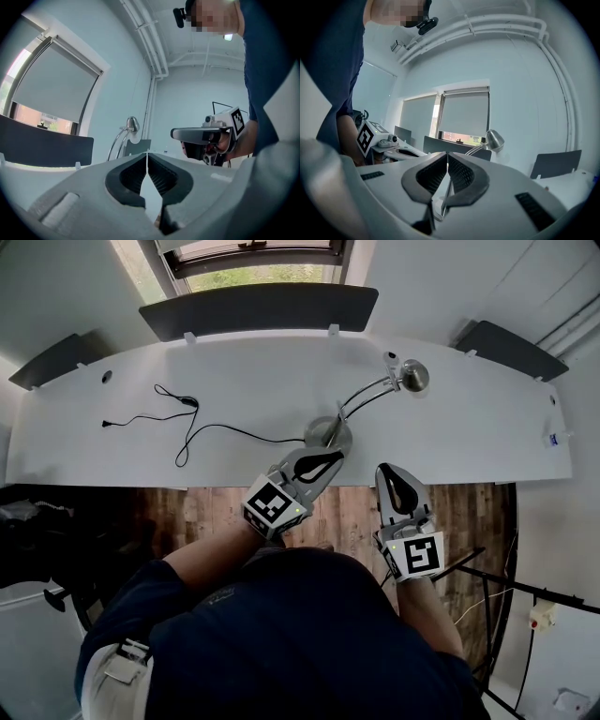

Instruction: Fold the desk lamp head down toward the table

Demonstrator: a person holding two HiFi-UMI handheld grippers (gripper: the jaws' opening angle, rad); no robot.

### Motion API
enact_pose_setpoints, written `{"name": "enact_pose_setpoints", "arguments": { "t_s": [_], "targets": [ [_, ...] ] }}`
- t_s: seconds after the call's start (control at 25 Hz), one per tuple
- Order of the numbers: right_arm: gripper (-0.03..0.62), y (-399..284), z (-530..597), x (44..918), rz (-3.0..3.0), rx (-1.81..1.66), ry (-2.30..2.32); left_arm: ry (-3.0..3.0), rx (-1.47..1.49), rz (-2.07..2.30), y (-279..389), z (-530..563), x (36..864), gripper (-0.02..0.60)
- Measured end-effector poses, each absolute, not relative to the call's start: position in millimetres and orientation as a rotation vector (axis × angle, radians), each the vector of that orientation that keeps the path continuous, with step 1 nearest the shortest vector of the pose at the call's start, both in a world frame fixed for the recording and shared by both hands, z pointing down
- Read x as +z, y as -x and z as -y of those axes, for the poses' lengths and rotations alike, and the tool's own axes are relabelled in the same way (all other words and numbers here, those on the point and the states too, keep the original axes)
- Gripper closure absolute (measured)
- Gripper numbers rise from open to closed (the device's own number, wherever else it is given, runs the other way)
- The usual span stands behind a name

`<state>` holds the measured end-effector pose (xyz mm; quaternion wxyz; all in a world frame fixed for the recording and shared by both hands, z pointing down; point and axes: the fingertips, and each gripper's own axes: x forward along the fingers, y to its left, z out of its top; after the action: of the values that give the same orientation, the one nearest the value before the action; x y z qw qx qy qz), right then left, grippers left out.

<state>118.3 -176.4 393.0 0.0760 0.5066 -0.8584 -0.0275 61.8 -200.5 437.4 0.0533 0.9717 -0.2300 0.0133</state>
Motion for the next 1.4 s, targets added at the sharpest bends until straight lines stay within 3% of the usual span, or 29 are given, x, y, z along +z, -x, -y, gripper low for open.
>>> {"name": "enact_pose_setpoints", "arguments": {
  "t_s": [0.24,0.92,1.4],
  "targets": [
    [0.582,-123.0,205.8,395.8,2.474,-0.139,-1.547,-2.953,0.102,0.668,-63.2,230.8,466.3,0.574],
    [0.491,-153.3,266.3,402.1,1.995,-0.472,-1.447,-2.923,0.296,0.706,-71.5,296.1,529.8,0.442],
    [0.459,-154.0,305.7,399.7,1.613,-0.801,-1.198,-2.931,0.359,0.685,-85.6,309.0,547.6,0.428]
  ]
}}
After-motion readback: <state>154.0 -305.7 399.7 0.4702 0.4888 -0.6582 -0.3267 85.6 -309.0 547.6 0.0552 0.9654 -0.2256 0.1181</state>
